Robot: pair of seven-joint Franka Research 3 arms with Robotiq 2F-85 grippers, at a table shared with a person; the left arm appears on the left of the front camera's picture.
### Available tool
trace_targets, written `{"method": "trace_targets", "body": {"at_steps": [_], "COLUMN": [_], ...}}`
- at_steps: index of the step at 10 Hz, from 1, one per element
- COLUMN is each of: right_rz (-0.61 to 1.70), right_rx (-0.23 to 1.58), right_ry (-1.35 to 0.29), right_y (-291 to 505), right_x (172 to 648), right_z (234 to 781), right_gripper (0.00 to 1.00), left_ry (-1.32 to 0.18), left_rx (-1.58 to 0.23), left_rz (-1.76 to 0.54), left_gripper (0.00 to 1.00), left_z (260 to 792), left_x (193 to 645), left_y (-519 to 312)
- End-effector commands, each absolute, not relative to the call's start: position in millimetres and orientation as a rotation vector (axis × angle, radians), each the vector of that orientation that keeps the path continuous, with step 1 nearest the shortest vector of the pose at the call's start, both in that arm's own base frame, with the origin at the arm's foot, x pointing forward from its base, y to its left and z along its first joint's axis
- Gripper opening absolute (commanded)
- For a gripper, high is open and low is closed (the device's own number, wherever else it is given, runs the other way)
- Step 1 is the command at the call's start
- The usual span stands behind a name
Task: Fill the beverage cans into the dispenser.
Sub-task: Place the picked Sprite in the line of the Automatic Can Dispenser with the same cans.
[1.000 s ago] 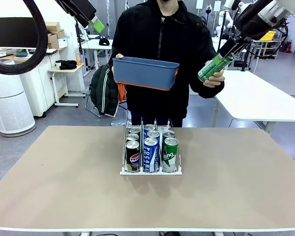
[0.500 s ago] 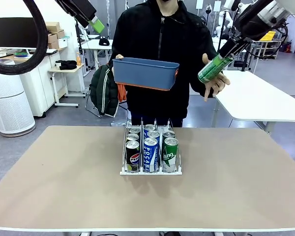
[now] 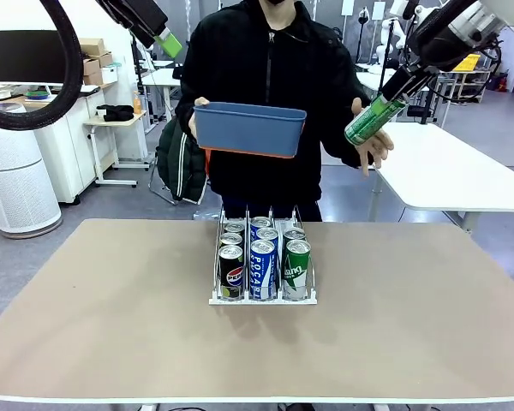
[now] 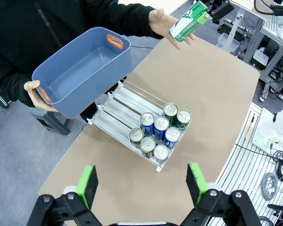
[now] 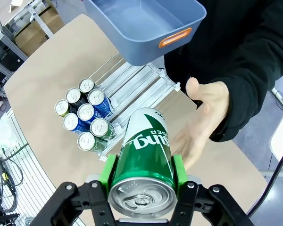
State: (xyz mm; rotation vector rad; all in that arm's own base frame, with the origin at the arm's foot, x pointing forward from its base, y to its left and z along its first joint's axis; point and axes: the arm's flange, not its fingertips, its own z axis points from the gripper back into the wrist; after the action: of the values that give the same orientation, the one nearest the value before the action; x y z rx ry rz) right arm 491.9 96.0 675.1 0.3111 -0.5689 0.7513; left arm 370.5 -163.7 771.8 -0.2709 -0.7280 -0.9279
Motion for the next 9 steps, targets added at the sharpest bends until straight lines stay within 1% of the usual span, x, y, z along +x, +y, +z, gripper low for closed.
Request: {"method": "trace_targets", "body": {"at_steps": [1,9], "right_rz": [0.763,0.763], "right_rx": [0.315,0.315], "right_ry": [-0.58,-0.58], "right_y": [95.4,95.4], "right_x": [491.7,491.7], "right_z": [676.8,676.8], "right_gripper": [0.16,0.16], "left_ry": [-0.73,-0.73], "left_rx": [-0.271,-0.271], "left_rz": [-0.923,-0.923], "left_gripper": [1.0,1.0], "left_z": [770.5,770.5], "left_x": [370.9,370.9], "left_y": [-162.6,-162.6]}}
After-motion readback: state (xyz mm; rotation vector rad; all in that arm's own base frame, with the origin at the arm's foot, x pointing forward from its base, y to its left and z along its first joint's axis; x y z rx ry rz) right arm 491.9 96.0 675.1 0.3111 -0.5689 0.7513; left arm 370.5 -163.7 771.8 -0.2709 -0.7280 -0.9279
